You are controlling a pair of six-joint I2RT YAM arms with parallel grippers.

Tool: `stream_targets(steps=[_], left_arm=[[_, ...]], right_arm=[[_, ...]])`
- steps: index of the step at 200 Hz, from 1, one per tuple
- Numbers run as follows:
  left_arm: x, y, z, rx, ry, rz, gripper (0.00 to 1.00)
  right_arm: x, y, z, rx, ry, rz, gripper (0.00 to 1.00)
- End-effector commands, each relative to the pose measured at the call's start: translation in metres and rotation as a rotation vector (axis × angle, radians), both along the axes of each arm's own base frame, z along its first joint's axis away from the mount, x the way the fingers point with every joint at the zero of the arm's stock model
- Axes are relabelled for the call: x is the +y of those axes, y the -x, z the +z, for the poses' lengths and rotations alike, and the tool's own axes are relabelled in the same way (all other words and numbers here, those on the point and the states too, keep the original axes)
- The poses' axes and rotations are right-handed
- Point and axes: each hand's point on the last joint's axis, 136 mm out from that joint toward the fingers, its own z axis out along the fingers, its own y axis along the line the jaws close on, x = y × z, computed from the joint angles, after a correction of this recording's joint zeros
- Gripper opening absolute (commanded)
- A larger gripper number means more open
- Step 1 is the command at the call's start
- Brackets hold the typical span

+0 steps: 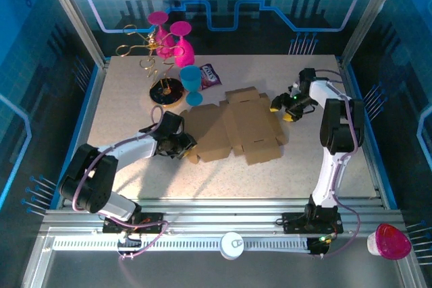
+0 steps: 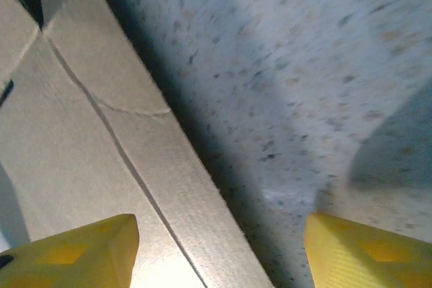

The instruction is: Fold the paper box

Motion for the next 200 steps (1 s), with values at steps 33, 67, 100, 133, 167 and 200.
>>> stream_targets(steps=[33, 67, 100, 133, 167, 200], left_arm=[[0.010, 0.009, -0.024, 0.043, -0.055, -0.020, 0.38], [0.008, 0.007, -0.027, 0.050, -0.057, -0.036, 0.37], [0.006, 0.004, -0.025, 0.049, -0.062, -0.053, 0.37], [0.006, 0.002, -0.023, 0.048, -0.071, -0.064, 0.37], [0.005, 0.001, -0.022, 0.046, -0.073, -0.069, 0.37], [0.006, 0.000, -0.022, 0.046, -0.078, -0.070, 0.36]], right_arm=[[0.029, 0.022, 0.009, 0.008, -0.097, 0.103, 0.66], [0.026, 0.026, 0.028, -0.030, -0.142, 0.090, 0.66], [0.029, 0.023, 0.058, -0.092, -0.252, 0.057, 0.64], [0.030, 0.029, 0.070, -0.099, -0.327, 0.031, 0.60], [0.015, 0.035, 0.073, -0.123, -0.367, -0.038, 0.60], [0.003, 0.039, 0.081, -0.151, -0.420, -0.078, 0.53]])
